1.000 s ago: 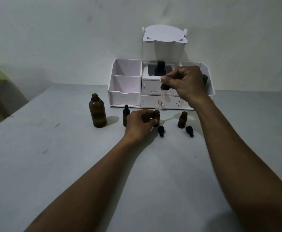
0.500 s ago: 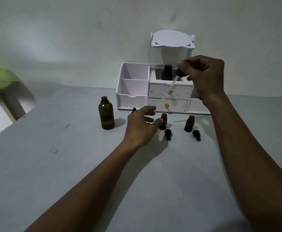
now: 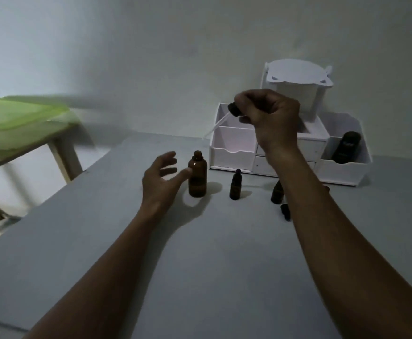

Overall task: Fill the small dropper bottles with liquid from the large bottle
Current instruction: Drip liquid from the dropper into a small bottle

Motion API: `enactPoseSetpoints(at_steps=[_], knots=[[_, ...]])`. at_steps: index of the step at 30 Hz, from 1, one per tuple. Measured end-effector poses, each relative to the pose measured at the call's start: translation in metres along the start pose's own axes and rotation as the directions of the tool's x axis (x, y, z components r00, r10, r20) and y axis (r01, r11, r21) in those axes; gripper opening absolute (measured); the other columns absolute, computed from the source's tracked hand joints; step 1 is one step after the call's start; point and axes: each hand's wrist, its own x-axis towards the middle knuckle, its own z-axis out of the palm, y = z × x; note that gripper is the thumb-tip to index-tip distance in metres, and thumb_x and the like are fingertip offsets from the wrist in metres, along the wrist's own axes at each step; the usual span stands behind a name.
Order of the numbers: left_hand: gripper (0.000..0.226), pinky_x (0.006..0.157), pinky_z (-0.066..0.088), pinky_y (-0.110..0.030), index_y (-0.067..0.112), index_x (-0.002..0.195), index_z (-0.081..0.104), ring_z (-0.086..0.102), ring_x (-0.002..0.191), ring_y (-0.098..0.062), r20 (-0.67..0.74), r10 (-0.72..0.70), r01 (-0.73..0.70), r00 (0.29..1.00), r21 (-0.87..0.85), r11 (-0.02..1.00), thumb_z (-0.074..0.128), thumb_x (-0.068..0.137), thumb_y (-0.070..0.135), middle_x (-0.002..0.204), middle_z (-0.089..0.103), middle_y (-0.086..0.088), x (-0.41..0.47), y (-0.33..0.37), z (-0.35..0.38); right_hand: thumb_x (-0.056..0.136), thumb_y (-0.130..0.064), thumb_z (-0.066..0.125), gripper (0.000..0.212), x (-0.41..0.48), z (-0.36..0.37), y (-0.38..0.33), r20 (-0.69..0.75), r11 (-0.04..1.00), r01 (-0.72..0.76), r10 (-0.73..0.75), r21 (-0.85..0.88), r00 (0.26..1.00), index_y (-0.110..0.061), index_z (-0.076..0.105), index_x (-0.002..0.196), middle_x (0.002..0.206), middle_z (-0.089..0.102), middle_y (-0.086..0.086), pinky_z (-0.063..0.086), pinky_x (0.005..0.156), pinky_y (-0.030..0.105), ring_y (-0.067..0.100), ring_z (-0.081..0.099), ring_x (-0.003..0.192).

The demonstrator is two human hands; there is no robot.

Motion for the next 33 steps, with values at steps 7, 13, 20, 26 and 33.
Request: enactPoseSetpoints(at_steps=[7, 13, 20, 26, 33], knots=[[0.056, 0.092, 0.052, -0.031, 0.024, 0.131, 0.062, 0.064, 0.110, -0.011, 0.177, -0.069, 0.076, 0.982, -0.032, 0.997, 0.081, 0.079, 0.023, 0.122, 0.067, 0.007, 0.006, -0.016, 0.006, 0.085, -0.018, 0.077, 0.013, -0.002, 0.013, 0.018, 0.067, 0.995, -0.024, 0.031, -0.101, 0.997, -0.010, 0.076, 0.095, 0.087, 0.077, 0.006, 0.064, 0.070, 0.039, 0.020, 0.075, 0.080], [0.045, 0.077, 0.052, -0.016, 0.028, 0.124, 0.065, 0.068, 0.094, 0.002, 0.228, -0.030, 0.043, 0.973, -0.053, 0.998, 0.078, 0.082, 0.018, 0.103, 0.069, 0.021, 0.004, -0.013, 0.006, 0.086, -0.015, 0.076, 0.008, -0.001, 0.022, 0.016, 0.127, 0.988, 0.026, -0.007, -0.150, 0.992, -0.013, 0.076, 0.093, 0.079, 0.073, -0.009, 0.061, 0.068, 0.022, 0.003, 0.073, 0.073], [0.046, 0.085, 0.056, -0.029, 0.025, 0.128, 0.064, 0.068, 0.103, -0.010, 0.237, -0.043, 0.053, 0.971, -0.037, 0.998, 0.076, 0.084, 0.023, 0.113, 0.070, 0.009, 0.003, -0.015, 0.005, 0.085, -0.015, 0.076, 0.019, 0.001, 0.048, 0.017, 0.389, 0.945, 0.092, 0.040, -0.315, 0.920, -0.007, 0.074, 0.103, 0.085, 0.073, -0.004, 0.052, 0.067, 0.007, -0.006, 0.071, 0.069], [0.045, 0.082, 0.057, -0.025, 0.023, 0.129, 0.064, 0.069, 0.100, -0.008, 0.236, -0.031, 0.041, 0.971, -0.035, 0.999, 0.075, 0.086, 0.020, 0.108, 0.070, 0.010, 0.000, -0.011, 0.002, 0.081, -0.020, 0.081, 0.014, -0.015, 0.057, 0.042, 0.418, 0.879, 0.116, 0.101, -0.462, 0.903, -0.012, 0.078, 0.092, 0.087, 0.076, -0.001, 0.058, 0.075, 0.018, 0.003, 0.070, 0.075], [0.050, 0.088, 0.055, -0.029, 0.022, 0.132, 0.060, 0.067, 0.101, -0.006, 0.225, -0.016, 0.020, 0.974, -0.013, 1.000, 0.076, 0.084, 0.021, 0.109, 0.069, 0.008, -0.002, -0.009, 0.000, 0.079, -0.027, 0.082, 0.033, -0.022, 0.054, 0.039, 0.402, 0.879, 0.101, 0.109, -0.466, 0.909, -0.014, 0.074, 0.108, 0.096, 0.075, 0.001, 0.060, 0.080, 0.024, 0.009, 0.070, 0.082]])
